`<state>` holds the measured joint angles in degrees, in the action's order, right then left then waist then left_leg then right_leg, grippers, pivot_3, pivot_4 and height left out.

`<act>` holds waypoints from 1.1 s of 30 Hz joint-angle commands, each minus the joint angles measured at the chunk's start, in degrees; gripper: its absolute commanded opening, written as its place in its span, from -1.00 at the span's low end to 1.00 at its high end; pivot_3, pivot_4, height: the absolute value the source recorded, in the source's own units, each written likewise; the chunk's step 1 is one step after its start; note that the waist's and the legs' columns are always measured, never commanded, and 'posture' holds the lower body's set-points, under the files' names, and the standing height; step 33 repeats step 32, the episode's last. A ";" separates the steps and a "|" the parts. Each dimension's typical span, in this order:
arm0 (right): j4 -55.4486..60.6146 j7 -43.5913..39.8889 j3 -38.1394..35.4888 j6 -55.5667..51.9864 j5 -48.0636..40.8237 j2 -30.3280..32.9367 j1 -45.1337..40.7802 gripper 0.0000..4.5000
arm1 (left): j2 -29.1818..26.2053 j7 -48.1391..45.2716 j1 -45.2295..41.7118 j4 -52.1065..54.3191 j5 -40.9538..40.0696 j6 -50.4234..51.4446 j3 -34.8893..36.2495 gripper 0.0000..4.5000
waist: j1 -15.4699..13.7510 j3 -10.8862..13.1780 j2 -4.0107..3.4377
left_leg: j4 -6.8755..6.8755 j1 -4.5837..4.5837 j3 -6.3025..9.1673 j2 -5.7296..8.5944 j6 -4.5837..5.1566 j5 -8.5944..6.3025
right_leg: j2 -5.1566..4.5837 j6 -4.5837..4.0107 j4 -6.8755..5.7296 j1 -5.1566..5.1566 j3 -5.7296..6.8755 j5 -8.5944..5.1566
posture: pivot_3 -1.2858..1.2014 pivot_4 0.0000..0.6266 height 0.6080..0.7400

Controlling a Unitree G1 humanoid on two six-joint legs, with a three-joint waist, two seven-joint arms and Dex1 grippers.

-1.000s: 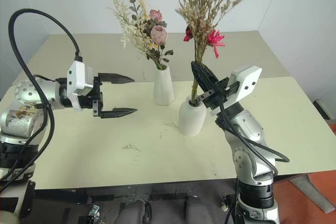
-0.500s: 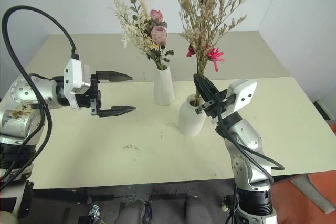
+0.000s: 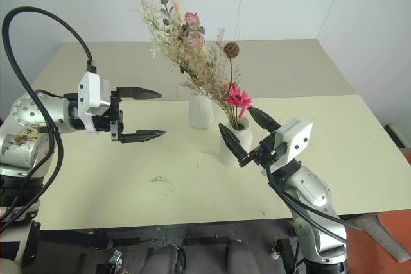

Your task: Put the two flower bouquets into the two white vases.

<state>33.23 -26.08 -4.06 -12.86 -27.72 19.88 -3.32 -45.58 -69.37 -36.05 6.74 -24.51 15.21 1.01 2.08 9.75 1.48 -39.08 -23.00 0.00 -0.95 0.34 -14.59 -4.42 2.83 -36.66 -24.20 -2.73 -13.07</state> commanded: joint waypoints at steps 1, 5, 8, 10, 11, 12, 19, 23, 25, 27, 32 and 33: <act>3.12 -1.01 -6.32 -0.58 -1.69 3.65 3.39 0.98 | -0.72 0.44 0.35 1.21 0.01 -0.24 1.11 1.00 | -0.19 0.00 0.00 | 0.00 -0.01 0.00 0.00 0.00 0.00 | 0.00 0.00 0.00 0.00 0.00 0.00 | 0.03 -0.52 1.00; 2.72 -8.71 -15.69 -0.20 -5.75 11.89 9.83 0.98 | -1.97 1.16 2.00 2.52 -0.44 0.72 2.64 1.00 | -1.02 0.00 0.01 | 0.00 -0.04 -0.02 0.01 0.01 0.00 | -0.02 0.01 0.03 0.02 0.00 -0.01 | 0.03 -0.52 1.00; -0.84 -16.32 -26.45 -0.35 -10.07 19.31 13.35 0.98 | -3.88 1.57 4.42 4.20 -1.76 1.92 5.06 1.00 | -1.14 0.00 0.01 | -0.01 0.00 -0.05 0.00 0.01 0.00 | -0.02 0.01 0.22 0.05 -0.03 -0.01 | 0.03 -0.52 1.00; -4.02 -22.55 -33.01 -0.81 -11.91 24.86 14.93 0.98 | -5.37 1.76 6.34 5.37 -2.21 2.74 6.94 1.00 | -1.11 0.00 0.01 | 0.00 0.12 -0.05 -0.04 0.01 -0.01 | 0.02 0.00 0.30 0.19 -0.02 0.00 | 0.03 -0.52 1.00; -5.76 -25.46 -35.84 -1.28 -12.93 27.40 15.41 0.98 | -6.00 1.92 7.38 6.00 -2.48 3.13 7.95 1.00 | -1.08 0.00 0.01 | 0.03 0.16 -0.05 -0.03 0.01 -0.01 | 0.01 0.00 0.30 0.23 -0.03 0.00 | 0.03 -0.52 1.00; -7.72 -28.22 -38.36 -2.25 -13.95 29.89 15.76 0.98 | -6.54 2.13 8.48 6.72 -2.96 3.72 9.07 1.00 | -1.03 0.00 0.01 | 0.04 0.19 -0.06 -0.05 0.01 -0.01 | 0.02 0.00 0.32 0.25 -0.03 0.00 | 0.03 -0.52 1.00; -17.93 -39.68 -44.09 -3.73 -13.09 39.35 15.40 0.98 | -8.78 3.97 12.81 10.41 -4.39 6.81 12.56 1.00 | -1.27 0.01 0.04 | 0.09 0.58 -0.06 -0.09 0.04 -0.03 | 0.02 0.02 0.60 0.83 0.05 -0.01 | 0.03 -0.52 1.00; -19.94 -42.80 -43.98 -2.15 -11.24 40.32 15.07 0.98 | -10.06 3.78 14.37 11.72 -5.86 7.94 14.90 1.00 | -1.31 0.01 0.05 | 0.10 0.72 -0.05 -0.10 0.05 -0.04 | 0.01 0.03 0.64 0.99 0.08 -0.03 | 0.03 -0.52 1.00; -19.54 -42.78 -43.84 -2.60 -11.09 39.86 14.71 0.98 | -11.16 3.64 14.93 11.73 -6.38 8.95 15.57 1.00 | -1.31 0.01 0.05 | 0.11 0.72 -0.05 -0.10 0.05 -0.04 | 0.01 0.03 0.63 0.98 0.09 -0.03 | 0.03 -0.52 1.00; -18.51 -40.93 -43.47 -3.94 -11.37 39.03 14.09 0.98 | -12.10 3.23 14.67 11.39 -7.42 10.39 15.94 1.00 | -1.31 0.01 0.05 | 0.11 0.72 -0.06 -0.10 0.05 -0.04 | 0.01 0.03 0.63 0.98 0.08 -0.03 | 0.03 -0.52 1.00; -14.41 -36.53 -42.76 -7.40 -9.95 37.55 15.48 0.98 | -12.98 2.38 12.38 9.88 -8.48 11.51 14.47 1.00 | -1.31 0.01 0.05 | 0.11 0.72 -0.05 -0.09 0.04 -0.04 | 0.01 0.03 0.61 0.98 0.08 -0.03 | 0.03 -0.52 1.00; -14.41 -36.53 -42.76 -7.40 -9.95 37.55 15.48 0.98 | -12.98 2.38 12.38 9.88 -8.48 11.51 14.47 1.00 | -1.31 0.01 0.05 | 0.11 0.72 -0.05 -0.09 0.04 -0.04 | 0.01 0.03 0.61 0.98 0.08 -0.03 | 0.03 -0.52 1.00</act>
